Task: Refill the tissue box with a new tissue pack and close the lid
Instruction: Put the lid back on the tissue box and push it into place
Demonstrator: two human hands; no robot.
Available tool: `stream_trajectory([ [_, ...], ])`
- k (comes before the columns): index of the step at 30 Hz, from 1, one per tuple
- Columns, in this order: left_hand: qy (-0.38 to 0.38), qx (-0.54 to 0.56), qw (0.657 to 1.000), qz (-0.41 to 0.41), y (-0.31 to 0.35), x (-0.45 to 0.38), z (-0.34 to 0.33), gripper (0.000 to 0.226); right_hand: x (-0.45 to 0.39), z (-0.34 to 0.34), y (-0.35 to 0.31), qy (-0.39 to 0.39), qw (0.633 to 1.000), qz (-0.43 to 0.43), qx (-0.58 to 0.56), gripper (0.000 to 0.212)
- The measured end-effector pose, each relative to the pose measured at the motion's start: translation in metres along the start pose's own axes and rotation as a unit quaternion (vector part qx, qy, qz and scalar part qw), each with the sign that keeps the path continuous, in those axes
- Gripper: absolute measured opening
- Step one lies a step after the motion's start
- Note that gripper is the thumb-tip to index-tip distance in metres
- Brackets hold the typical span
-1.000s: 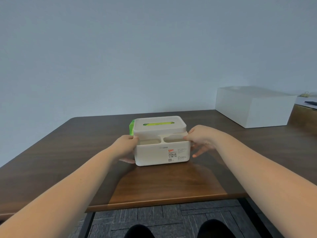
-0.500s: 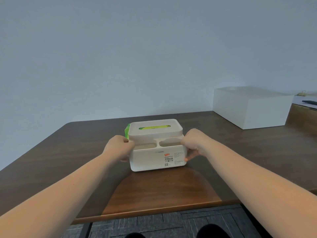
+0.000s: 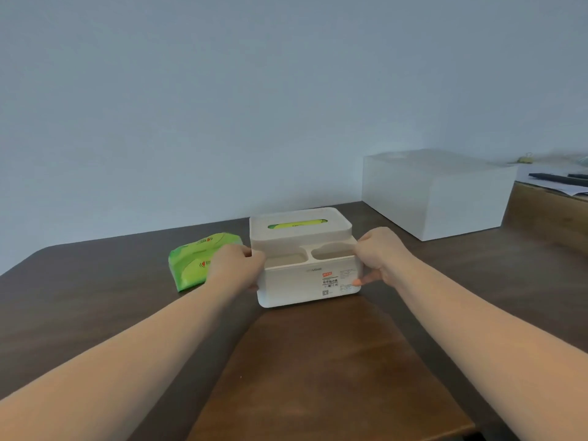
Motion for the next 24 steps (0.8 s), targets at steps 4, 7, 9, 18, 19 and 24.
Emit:
stream_trajectory([
  [4,0.004,-0.030,0.999,-0.021,0.028,-0.048,-0.026,0.033,-0.043,0.027,-0.001,0.026,1.000,0.004,-0.009,0.010],
  [7,0.003,-0.032,0.999,-0.031,0.043,-0.080,-0.048,0.036,-0.073,0.047,-0.005,0.048,0.999,0.010,-0.019,0.014],
  [9,-0.005,-0.017,0.999,-0.033,0.050,-0.099,-0.063,0.038,-0.092,0.059,-0.008,0.064,0.998,0.006,-0.020,0.017],
  [18,-0.034,0.037,0.999,-0.016,0.074,-0.166,-0.113,0.034,-0.159,0.097,-0.017,0.119,0.993,-0.025,0.006,0.013],
  [19,-0.037,0.042,0.998,-0.014,0.077,-0.170,-0.117,0.034,-0.165,0.100,-0.018,0.125,0.992,-0.026,0.012,0.013],
  [24,-0.035,0.042,0.998,-0.016,0.089,-0.191,-0.133,0.031,-0.186,0.117,-0.022,0.165,0.984,-0.034,0.061,0.016],
])
Point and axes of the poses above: each hand's wrist, its own x-axis away from the middle knuckle, its own z-axis out of the back of the hand, y = z × x, the point moved 10 cm from there along -x, towards the middle knuckle, and after that the axes turned 8 degrees about -y, right-handed, at the moved point
